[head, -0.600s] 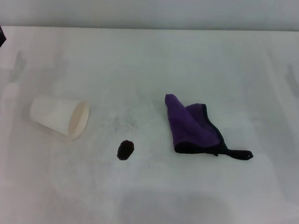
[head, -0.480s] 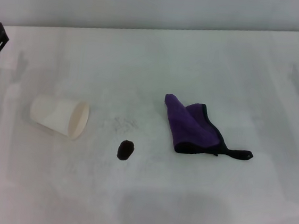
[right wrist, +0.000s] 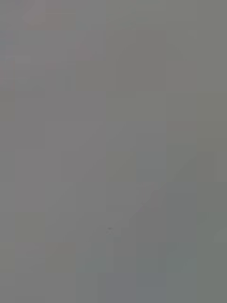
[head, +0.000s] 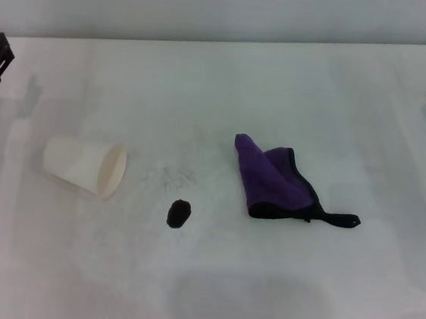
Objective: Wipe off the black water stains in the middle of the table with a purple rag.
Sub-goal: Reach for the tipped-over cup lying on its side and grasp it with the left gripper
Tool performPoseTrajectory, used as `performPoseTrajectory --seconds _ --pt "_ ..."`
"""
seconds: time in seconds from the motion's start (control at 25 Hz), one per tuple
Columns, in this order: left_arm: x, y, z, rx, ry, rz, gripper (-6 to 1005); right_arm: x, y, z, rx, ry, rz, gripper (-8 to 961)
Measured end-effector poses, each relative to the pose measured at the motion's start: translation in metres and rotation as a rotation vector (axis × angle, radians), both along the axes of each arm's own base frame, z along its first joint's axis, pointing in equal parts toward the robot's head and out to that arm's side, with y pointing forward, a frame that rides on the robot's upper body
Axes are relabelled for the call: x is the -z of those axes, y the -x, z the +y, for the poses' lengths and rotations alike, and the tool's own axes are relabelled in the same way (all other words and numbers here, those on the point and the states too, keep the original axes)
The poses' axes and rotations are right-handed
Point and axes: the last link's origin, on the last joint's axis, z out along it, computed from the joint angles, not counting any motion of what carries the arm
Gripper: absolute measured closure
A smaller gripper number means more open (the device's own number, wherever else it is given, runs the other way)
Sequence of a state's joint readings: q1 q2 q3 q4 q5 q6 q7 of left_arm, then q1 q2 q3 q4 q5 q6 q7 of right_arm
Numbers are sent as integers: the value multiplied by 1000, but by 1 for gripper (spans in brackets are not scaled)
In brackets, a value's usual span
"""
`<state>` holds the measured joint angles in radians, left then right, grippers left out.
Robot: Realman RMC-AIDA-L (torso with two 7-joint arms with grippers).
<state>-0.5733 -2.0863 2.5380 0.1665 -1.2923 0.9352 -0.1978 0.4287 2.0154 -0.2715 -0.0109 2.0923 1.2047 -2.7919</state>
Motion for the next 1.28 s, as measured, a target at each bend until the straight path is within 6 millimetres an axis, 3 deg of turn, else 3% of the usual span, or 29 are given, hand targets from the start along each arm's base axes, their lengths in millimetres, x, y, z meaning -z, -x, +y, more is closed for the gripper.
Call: performPoseTrajectory --seconds 0.36,0.52,0.72,0.96,1.12,1.16,1.28 --pt "3 -11 6 26 11 -34 111 1 -2 1 17 9 -1 88" --pt "-3 -23 15 117 65 -73 112 0 -5 1 30 13 -5 88" --pt "-24 -31 28 250 267 -153 113 1 -5 1 33 16 -6 88" --pt "-68 -38 35 377 449 -230 114 1 -3 3 29 16 -4 89" --pt "-84 -46 39 418 574 -172 115 2 -2 5 28 19 -3 89" --pt "-90 -57 44 424 710 -88 115 2 -2 6 28 19 -4 89" --pt "-91 -70 48 447 782 -9 116 1 -2 7 27 18 -7 89"
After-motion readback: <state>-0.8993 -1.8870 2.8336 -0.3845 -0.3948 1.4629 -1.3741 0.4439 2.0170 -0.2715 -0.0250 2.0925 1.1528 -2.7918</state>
